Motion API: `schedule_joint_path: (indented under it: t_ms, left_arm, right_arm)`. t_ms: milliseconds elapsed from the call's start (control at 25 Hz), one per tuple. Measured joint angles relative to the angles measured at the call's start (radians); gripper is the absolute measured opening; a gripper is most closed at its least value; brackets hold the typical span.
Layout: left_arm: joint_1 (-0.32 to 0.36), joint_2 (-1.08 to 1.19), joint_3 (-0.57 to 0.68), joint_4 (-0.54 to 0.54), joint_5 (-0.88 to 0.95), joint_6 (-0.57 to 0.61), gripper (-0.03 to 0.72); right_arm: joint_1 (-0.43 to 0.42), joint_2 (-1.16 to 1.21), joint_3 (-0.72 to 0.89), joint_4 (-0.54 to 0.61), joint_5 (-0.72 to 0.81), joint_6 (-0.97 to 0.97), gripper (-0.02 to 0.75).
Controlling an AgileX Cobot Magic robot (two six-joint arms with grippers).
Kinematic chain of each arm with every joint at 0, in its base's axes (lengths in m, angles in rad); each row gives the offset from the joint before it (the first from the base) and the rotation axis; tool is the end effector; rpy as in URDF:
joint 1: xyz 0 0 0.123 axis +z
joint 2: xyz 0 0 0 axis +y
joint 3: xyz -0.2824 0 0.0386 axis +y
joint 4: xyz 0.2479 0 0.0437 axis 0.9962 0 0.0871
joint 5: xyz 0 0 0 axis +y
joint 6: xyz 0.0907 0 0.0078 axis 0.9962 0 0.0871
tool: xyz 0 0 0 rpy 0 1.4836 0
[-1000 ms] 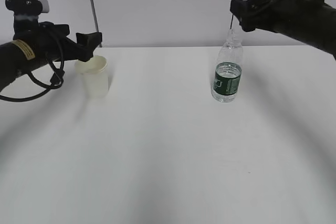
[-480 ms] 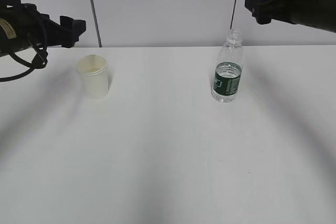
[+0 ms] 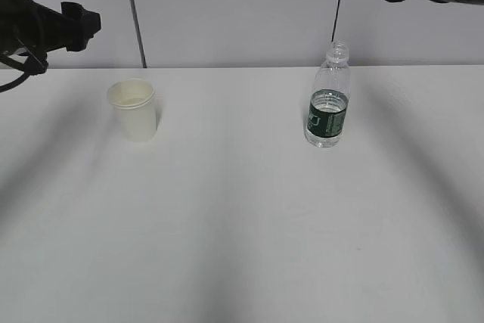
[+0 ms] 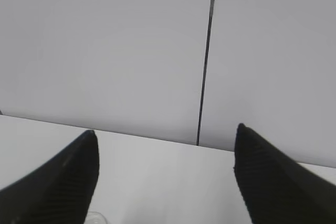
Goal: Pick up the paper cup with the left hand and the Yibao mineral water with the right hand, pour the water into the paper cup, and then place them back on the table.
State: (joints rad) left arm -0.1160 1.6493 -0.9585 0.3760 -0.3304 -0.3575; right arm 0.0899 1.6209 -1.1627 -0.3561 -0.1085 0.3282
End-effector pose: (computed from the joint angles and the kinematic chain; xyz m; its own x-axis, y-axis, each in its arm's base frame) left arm 0.3623 -0.0531 0.2509 -0.2886 0.0335 -0.9569 0.2281 0.9730 -0.0347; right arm 0.3802 0.0377 0.3083 -0.2616 -0.0496 -0.9639 -0.1328 0.9910 -0.0150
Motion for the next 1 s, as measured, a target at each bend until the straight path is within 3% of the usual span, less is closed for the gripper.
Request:
schedule_joint_path:
  t_ms: [480,640,1000]
  left_arm:
    - [0.057,-0.099,-0.036,-0.060,0.214,0.000,0.565]
    - [0.057,-0.099,-0.137,-0.065,0.431,0.000,0.560]
    - [0.057,-0.099,-0.348,-0.111,0.928,0.026,0.559]
  right_arm:
    - [-0.005,0.000,-0.113,0.042,0.248,0.008,0.589]
    - [-0.019,0.000,-0.156,0.061,0.382,0.014,0.587]
    - [-0.021,0.000,-0.312,0.072,0.844,0.020,0.587]
